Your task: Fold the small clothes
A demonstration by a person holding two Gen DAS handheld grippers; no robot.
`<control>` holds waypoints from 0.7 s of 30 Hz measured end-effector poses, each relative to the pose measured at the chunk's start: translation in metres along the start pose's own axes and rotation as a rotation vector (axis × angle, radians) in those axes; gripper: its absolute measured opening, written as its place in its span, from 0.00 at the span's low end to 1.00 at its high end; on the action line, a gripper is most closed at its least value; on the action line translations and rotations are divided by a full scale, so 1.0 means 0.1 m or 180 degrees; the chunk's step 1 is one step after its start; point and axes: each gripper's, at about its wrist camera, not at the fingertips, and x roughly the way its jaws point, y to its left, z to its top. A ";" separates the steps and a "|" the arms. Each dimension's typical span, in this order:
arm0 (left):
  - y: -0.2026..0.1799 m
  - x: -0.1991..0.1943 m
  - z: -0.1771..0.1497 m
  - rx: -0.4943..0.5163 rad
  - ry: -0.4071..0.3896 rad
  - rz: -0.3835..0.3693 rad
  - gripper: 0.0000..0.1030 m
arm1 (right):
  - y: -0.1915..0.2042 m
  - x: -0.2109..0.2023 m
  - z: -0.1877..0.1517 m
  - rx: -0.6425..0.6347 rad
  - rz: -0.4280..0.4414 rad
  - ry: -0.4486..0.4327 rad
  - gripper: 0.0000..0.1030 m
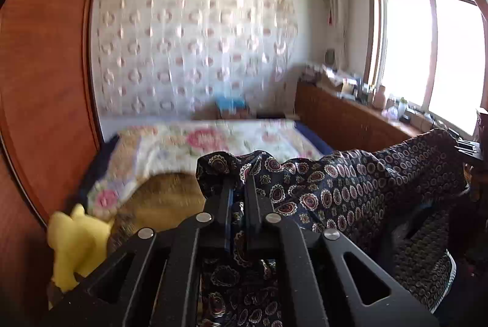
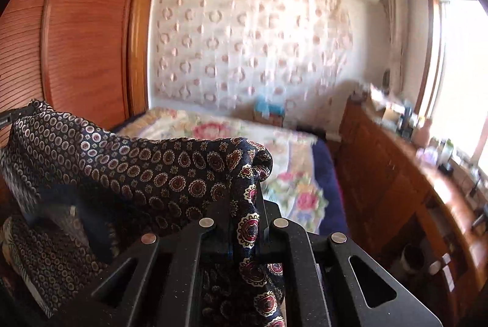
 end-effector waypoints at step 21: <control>0.05 0.06 -1.06 -0.0021 0.0586 0.0092 0.56 | 0.24 0.11 -1.17 0.0256 -0.0015 0.0838 0.51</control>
